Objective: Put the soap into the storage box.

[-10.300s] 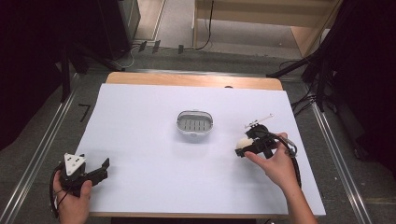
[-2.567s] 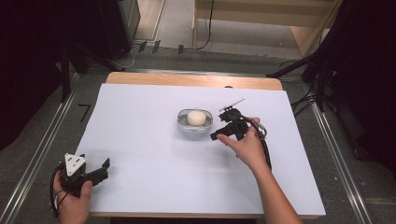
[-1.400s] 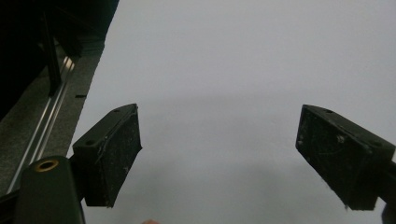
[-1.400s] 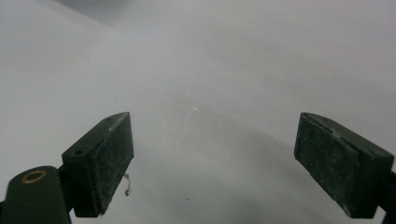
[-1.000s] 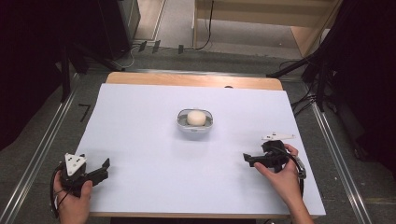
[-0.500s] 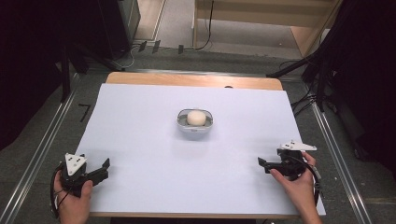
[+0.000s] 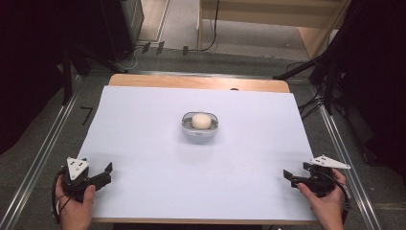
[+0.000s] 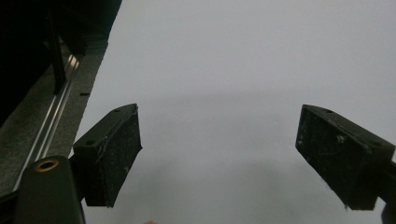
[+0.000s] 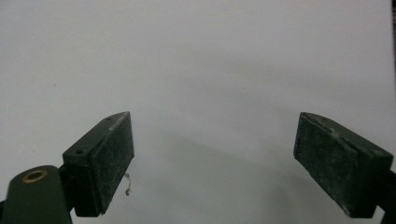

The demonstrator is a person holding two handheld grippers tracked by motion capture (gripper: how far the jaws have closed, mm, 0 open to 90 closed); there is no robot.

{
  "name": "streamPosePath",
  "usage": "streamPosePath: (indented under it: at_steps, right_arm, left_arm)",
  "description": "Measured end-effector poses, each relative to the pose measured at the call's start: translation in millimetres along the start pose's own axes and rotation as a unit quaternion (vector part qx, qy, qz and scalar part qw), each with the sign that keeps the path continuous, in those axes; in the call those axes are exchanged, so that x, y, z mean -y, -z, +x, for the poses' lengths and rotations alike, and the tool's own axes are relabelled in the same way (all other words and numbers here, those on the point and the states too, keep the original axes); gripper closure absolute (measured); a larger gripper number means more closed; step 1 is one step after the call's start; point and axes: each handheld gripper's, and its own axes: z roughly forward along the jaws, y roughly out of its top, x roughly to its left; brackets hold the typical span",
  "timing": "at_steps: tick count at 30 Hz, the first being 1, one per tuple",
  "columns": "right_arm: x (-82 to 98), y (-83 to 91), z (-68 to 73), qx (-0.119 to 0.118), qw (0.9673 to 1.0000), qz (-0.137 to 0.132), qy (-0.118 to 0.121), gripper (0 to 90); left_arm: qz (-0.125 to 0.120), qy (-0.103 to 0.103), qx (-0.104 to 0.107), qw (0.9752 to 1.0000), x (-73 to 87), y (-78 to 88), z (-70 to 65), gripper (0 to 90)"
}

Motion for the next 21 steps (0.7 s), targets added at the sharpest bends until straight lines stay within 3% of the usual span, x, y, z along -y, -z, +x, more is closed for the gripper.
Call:
streamPosePath:
  at_steps: [6, 12, 15, 17, 21]
  right_arm:
    - [14.0, 17.6, -16.5, 0.01, 0.9996, -0.02, -0.016, 13.3]
    - [19.1, 32.7, -20.8, 0.009, 0.9986, -0.037, -0.038, 13.4]
    - [20.5, 30.9, -18.8, 0.008, 0.9986, -0.039, -0.034, 13.4]
    - [20.8, 27.3, -16.2, 0.016, 0.9988, -0.034, -0.032, 13.4]
    - [20.2, 21.2, -11.5, 0.011, 0.9993, -0.028, -0.024, 13.4]
  left_arm:
    - [0.002, 0.001, -0.002, 1.0, -0.2, -0.1, -0.2, 15.0]
    - [-0.004, -0.002, 0.015, 0.9999, 0.2, 0.7, 1.0, 14.0]
    - [-0.012, -0.002, 0.03, 0.9995, 1.0, 2.4, 2.5, 14.2]
    - [-0.014, -0.011, 0.027, 0.9995, 1.2, 3.3, 0.4, 14.2]
    - [-0.002, -0.001, 0.022, 0.9998, -0.1, 0.7, 1.7, 14.1]
